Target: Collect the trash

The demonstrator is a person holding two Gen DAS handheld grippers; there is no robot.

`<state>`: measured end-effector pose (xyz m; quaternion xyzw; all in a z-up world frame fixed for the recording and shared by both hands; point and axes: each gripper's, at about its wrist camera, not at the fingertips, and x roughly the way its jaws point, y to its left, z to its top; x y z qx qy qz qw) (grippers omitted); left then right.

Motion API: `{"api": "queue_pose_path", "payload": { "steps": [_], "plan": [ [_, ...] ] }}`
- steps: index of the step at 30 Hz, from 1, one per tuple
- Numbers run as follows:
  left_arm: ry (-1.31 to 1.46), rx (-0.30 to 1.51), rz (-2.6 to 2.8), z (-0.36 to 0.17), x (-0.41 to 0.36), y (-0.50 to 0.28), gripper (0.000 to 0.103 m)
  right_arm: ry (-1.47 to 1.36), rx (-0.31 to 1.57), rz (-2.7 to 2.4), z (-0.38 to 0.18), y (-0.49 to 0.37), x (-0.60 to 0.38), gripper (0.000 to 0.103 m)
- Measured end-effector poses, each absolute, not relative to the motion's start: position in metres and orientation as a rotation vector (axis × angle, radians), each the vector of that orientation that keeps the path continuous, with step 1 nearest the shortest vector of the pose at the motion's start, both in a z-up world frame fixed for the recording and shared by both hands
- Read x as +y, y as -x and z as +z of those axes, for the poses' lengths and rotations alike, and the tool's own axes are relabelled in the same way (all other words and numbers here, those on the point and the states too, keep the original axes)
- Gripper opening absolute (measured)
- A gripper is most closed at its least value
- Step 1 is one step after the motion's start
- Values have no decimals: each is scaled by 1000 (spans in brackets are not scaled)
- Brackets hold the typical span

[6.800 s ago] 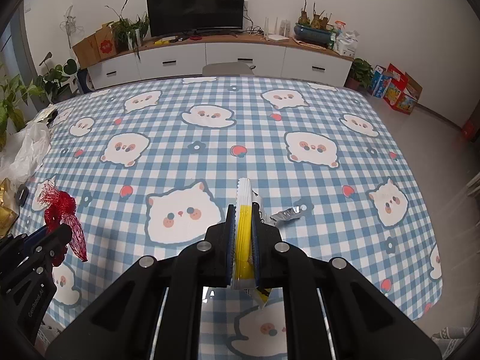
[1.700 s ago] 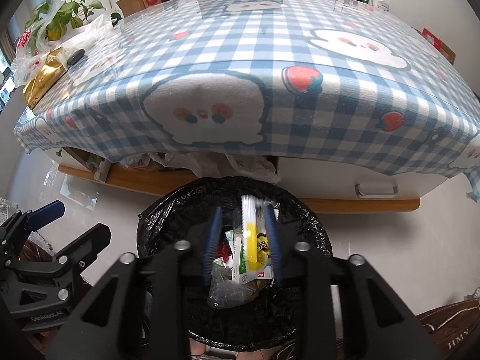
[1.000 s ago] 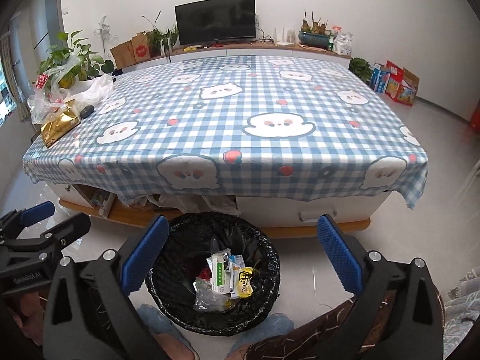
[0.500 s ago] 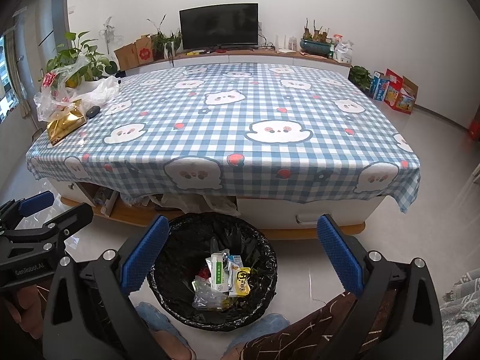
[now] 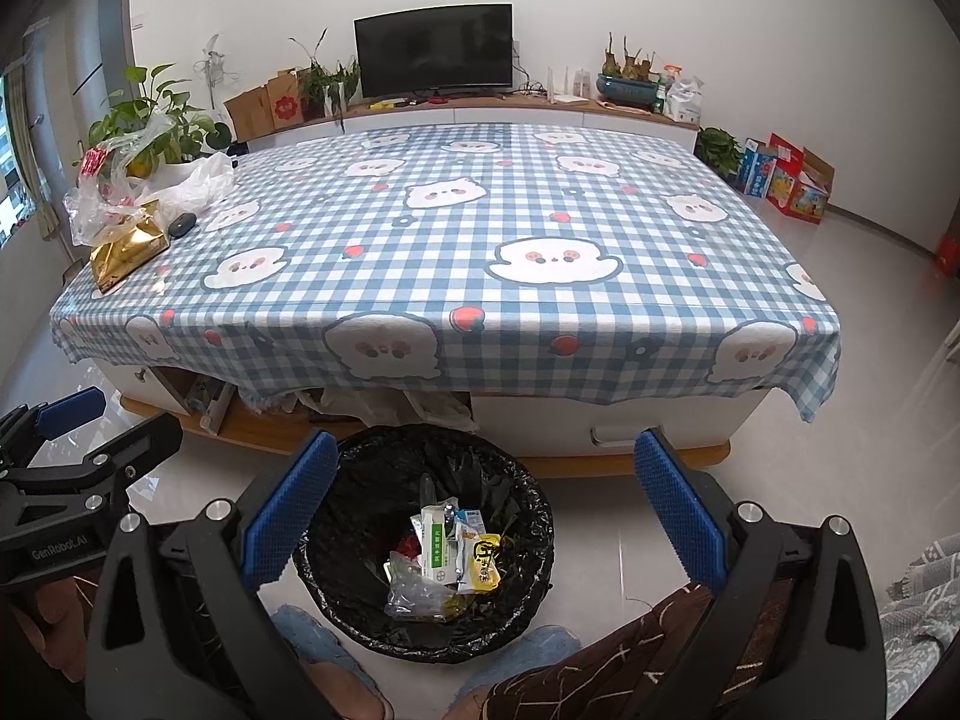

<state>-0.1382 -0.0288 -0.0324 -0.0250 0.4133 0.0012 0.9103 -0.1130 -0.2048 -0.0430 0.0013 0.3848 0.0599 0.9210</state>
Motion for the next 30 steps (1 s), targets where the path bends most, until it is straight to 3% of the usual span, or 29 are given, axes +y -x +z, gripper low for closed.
{"api": "queue_pose_path", "payload": {
  "steps": [30],
  "plan": [
    [54, 862, 27, -37, -27, 137, 97, 2, 795, 127, -45, 111, -202, 95]
  ]
}}
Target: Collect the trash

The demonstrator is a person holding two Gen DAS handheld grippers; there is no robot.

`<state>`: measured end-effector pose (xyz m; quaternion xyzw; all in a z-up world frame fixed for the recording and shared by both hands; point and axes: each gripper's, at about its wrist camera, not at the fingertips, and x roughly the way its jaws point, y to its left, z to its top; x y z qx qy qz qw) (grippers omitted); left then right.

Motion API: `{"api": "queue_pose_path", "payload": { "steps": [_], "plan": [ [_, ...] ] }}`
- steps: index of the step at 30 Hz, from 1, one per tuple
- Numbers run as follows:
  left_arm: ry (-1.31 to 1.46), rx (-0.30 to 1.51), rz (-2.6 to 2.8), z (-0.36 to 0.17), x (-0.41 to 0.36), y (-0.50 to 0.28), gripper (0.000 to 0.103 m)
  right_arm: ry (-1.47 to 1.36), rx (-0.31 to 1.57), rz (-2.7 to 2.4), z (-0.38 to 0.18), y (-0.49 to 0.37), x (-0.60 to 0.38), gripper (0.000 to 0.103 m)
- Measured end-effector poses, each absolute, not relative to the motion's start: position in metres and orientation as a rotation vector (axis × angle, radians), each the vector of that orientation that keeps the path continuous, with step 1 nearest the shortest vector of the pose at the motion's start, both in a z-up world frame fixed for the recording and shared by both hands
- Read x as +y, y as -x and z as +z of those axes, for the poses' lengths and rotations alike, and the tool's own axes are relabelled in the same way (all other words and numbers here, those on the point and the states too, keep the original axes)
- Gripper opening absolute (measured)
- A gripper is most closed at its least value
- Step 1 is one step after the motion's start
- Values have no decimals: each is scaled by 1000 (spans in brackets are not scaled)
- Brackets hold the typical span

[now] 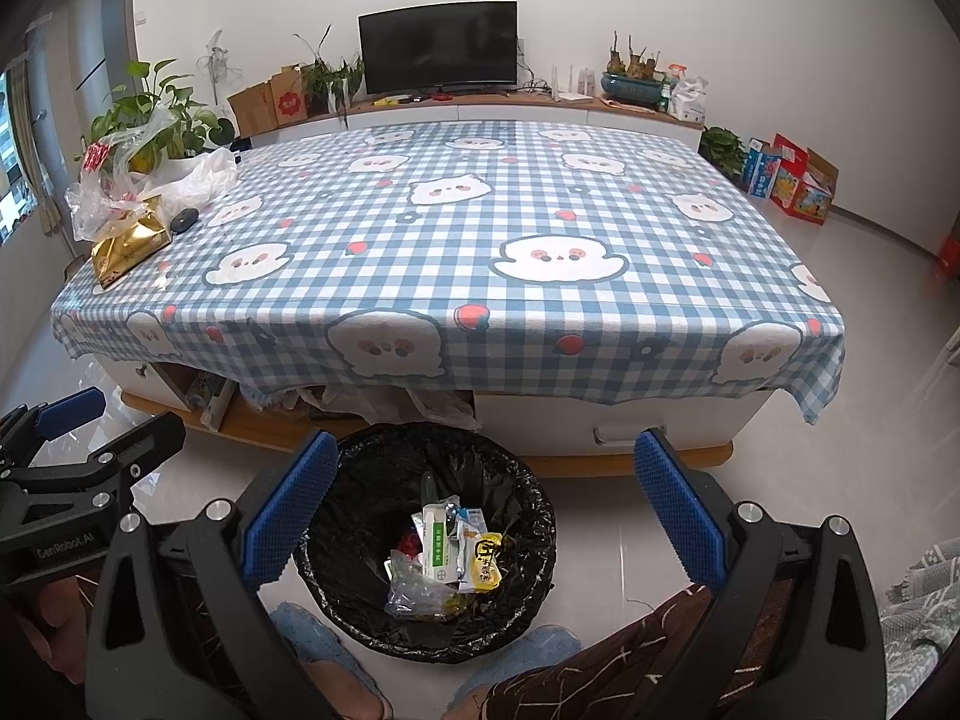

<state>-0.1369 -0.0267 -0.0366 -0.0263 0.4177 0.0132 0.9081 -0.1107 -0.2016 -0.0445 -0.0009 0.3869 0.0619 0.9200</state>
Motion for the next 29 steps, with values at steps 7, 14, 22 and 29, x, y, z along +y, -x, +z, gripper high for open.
{"api": "queue_pose_path", "payload": {
  "steps": [7, 14, 22, 29],
  "plan": [
    [62, 872, 33, -38, -26, 135, 97, 2, 798, 128, -46, 111, -201, 95],
    [59, 865, 38, -37, -26, 136, 96, 2, 799, 128, -46, 110, -201, 95],
    [50, 862, 46, -36, -26, 135, 96, 2, 800, 128, -46, 110, -201, 95],
    [53, 861, 55, -37, -25, 136, 96, -1, 802, 126, -48, 110, -202, 95]
  ]
}}
